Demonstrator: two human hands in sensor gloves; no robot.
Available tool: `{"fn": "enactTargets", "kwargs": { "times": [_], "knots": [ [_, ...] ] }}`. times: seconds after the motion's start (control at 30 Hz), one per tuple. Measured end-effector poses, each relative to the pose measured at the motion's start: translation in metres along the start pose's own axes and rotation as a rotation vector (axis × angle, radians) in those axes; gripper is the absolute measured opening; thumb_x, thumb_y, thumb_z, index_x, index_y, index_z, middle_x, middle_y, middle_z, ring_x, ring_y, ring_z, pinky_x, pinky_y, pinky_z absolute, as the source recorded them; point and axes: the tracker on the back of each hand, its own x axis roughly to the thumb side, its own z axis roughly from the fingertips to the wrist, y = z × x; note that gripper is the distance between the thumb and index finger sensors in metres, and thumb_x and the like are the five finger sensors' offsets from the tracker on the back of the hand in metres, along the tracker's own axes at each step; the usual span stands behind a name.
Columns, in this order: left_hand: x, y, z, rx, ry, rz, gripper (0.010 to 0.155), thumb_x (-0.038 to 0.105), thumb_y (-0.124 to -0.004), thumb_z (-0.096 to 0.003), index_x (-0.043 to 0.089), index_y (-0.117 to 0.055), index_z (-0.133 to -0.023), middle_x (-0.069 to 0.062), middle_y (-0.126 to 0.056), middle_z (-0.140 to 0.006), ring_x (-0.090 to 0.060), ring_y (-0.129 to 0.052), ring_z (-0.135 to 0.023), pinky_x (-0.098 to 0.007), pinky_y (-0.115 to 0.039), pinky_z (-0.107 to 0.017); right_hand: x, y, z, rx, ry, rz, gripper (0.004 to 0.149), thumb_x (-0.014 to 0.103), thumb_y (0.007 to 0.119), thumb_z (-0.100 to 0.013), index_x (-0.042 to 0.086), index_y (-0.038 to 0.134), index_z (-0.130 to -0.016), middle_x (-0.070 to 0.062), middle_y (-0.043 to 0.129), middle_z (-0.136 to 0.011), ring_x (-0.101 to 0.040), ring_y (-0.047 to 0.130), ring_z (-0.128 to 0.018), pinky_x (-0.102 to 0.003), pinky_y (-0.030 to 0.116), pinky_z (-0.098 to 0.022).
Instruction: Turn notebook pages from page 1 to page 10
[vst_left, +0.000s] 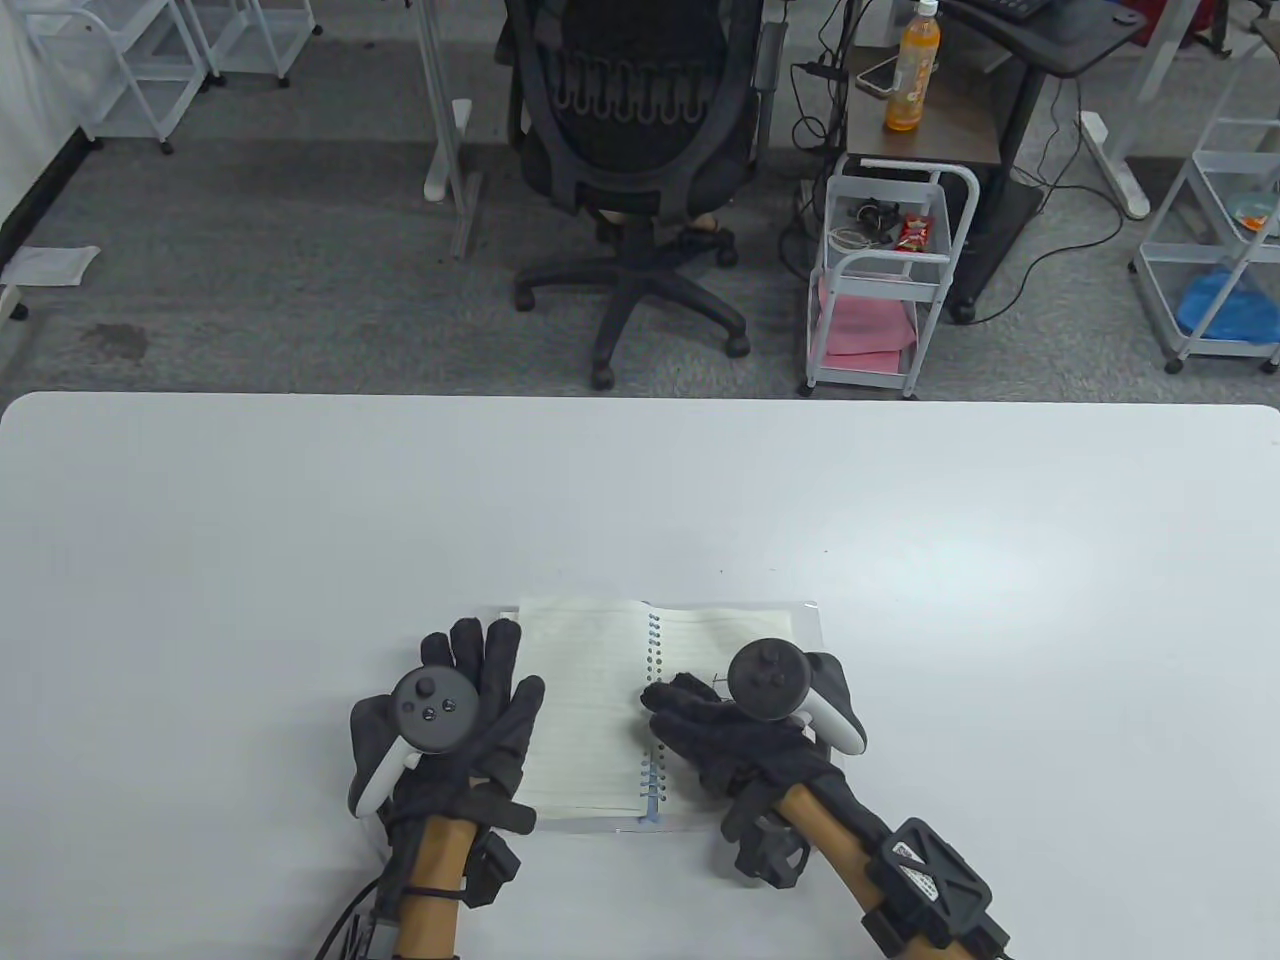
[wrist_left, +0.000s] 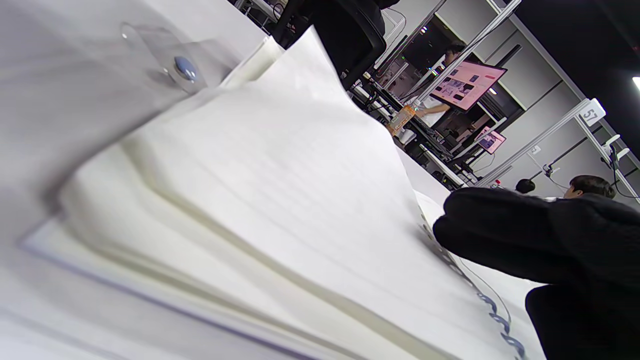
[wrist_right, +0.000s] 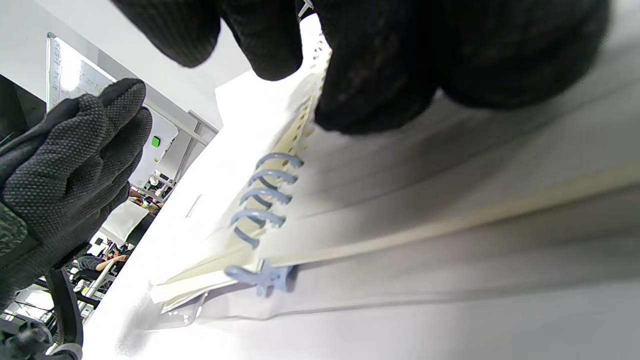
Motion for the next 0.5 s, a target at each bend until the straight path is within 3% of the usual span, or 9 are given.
{"fn": "enactTargets", "kwargs": {
  "times": [0.27,0.4,0.5],
  "knots": [
    [0.005,-0.007,-0.003,-0.027,-0.002,-0.042,0.07,0.064,-0.042,-0.0616,0.04,-0.01,-0.119,-0.002,0.004,-0.12,-0.028,0.015,-0.108,-0.055,0.004,-0.068,-0.031,-0.036,0.0,-0.189,0.192,0.301,0.053,0.047,0.06,-0.061,0.022,0.057,-0.108,-0.019,0.042,-0.115,-0.022,0.089,-0.036,-0.043,0.081,-0.025],
    [0.005,-0.012,-0.006,-0.041,0.001,-0.052,0.07,0.064,-0.042,-0.0616,0.04,-0.01,-0.119,-0.002,0.004,-0.12,-0.028,0.015,-0.108,-0.055,0.004,-0.068,-0.05,-0.053,-0.001,-0.257,0.264,0.338,0.055,0.048,0.063,-0.061,0.024,0.054,-0.109,-0.018,0.042,-0.115,-0.019,0.088,-0.034,-0.042,0.081,-0.025],
    [0.003,-0.015,-0.008,-0.053,0.016,-0.077,0.07,0.064,-0.043,-0.0616,0.04,-0.01,-0.119,-0.002,0.004,-0.12,-0.028,0.015,-0.108,-0.055,0.004,-0.068,-0.065,-0.057,-0.007,-0.248,0.306,0.31,0.058,0.05,0.066,-0.06,0.026,0.049,-0.109,-0.016,0.039,-0.116,-0.008,0.085,-0.026,-0.037,0.079,-0.022]
  ]
}}
